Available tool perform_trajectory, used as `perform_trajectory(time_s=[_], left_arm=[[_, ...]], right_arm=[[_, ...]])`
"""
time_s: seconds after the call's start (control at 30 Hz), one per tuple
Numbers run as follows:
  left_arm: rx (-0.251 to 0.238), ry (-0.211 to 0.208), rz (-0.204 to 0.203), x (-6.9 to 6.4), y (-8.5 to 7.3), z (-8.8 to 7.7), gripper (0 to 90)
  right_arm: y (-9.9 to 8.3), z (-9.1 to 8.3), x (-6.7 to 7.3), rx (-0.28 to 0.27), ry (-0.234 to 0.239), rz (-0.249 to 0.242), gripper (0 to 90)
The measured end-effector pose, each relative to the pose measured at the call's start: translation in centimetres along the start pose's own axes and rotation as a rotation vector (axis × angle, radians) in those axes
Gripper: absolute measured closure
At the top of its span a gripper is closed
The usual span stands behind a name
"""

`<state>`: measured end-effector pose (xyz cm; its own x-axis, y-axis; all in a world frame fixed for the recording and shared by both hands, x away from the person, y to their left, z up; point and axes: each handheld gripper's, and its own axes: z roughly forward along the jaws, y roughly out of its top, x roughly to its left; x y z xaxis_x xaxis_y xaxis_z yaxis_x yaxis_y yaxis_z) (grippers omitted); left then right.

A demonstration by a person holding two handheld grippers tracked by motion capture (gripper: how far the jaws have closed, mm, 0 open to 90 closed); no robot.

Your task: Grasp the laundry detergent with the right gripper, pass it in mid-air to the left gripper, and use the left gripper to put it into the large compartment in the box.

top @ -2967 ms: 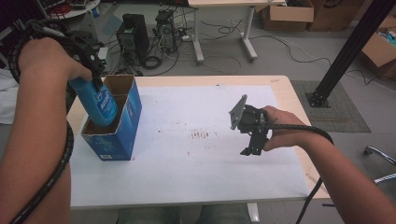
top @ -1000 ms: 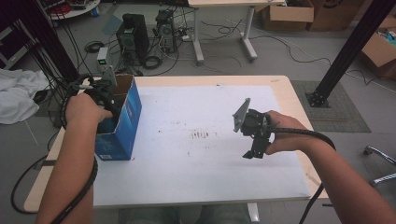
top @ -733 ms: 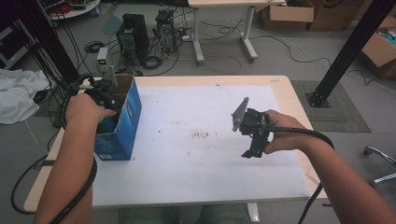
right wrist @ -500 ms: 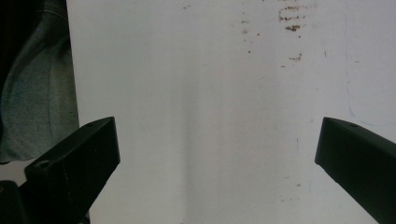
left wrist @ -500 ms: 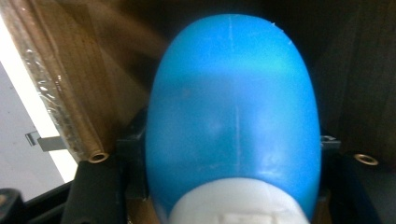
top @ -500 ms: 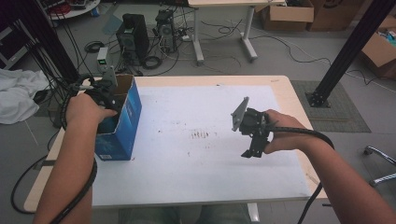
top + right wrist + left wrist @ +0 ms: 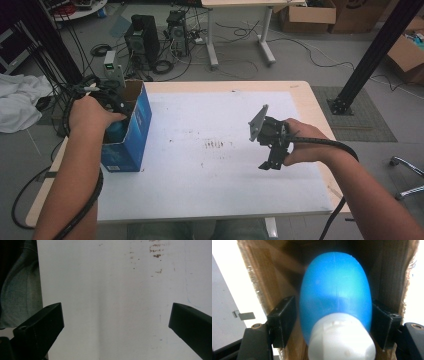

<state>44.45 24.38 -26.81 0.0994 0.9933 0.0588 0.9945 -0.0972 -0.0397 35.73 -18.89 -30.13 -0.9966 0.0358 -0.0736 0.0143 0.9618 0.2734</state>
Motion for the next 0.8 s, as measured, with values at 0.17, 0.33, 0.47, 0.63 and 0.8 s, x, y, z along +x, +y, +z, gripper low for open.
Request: perform_trajectory(time_s=[0.17, 0.33, 0.47, 0.63, 0.8], left_arm=[[-0.013, 0.007, -0.005, -0.1, -0.1, -0.8, 26.5], [-0.021, 0.012, 0.000, -0.1, -0.1, -1.9, 22.6], [-0.034, 0.020, 0.010, -0.4, -0.2, -2.9, 21.8], [-0.045, 0.033, 0.034, -0.8, -0.3, -4.1, 20.4], [-0.063, 0.032, 0.075, -1.0, -0.5, -5.6, 17.0]], right_arm=[[-0.1, -0.1, 0.0, -0.001, -0.001, 0.002, 0.0], [0.1, 0.0, 0.1, -0.001, -0.002, -0.001, 0.0], [0.1, -0.1, 0.0, -0.003, -0.002, -0.001, 0.0], [0.2, -0.1, 0.1, 0.000, -0.001, -0.003, 0.0], [0.2, -0.1, 0.1, 0.001, -0.003, -0.001, 0.0]])
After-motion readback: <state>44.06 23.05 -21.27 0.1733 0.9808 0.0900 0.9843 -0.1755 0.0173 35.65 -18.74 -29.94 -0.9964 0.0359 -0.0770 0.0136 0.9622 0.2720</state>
